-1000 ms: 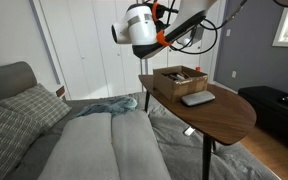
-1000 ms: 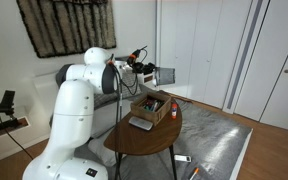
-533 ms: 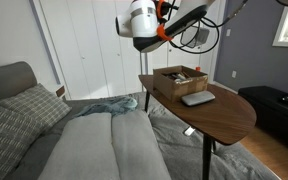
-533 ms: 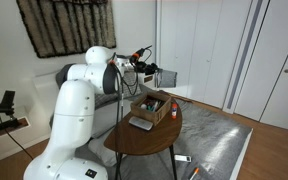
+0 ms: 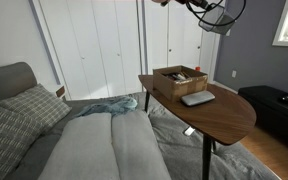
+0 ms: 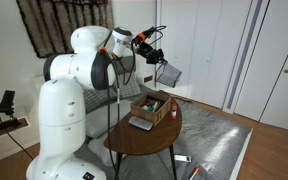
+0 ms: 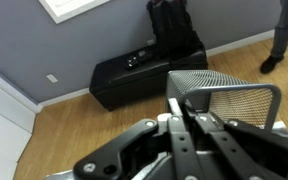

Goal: Pour the white ball out of the basket and into the brown box

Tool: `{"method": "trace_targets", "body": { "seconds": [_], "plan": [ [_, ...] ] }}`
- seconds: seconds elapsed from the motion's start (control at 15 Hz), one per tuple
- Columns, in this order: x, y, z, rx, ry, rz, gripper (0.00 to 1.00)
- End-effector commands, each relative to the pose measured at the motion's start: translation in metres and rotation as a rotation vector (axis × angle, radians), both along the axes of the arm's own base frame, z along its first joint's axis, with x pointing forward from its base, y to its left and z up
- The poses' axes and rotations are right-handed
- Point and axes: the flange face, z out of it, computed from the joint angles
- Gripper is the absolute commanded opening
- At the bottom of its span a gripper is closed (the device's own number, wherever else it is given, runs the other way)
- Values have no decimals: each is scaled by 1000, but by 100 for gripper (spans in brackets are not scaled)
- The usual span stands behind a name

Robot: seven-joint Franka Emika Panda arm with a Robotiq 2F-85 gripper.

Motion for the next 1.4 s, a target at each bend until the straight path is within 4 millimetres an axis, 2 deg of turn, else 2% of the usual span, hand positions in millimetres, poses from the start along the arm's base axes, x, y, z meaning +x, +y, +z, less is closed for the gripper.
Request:
{"method": "trace_targets", "body": {
  "seconds": [0.0, 0.13, 0.33, 0.53, 0.73, 0.8, 0.87, 1.07, 1.33],
  "plan": [
    [-35, -3, 3, 178, -44, -96, 2],
    [-48, -5, -7, 287, -75, -158, 2],
    [-55, -20, -36, 438, -115, -274, 2],
    [-67, -38, -50, 568, -154, -390, 2],
    [-89, -64, -43, 675, -202, -505, 2],
    [-89, -60, -32, 707, -233, -521, 2],
    [-69, -59, -47, 635, -170, -488, 7],
    [-79, -66, -31, 660, -228, -542, 2],
    [-89, -131, -38, 619, -331, -779, 2]
  ]
}}
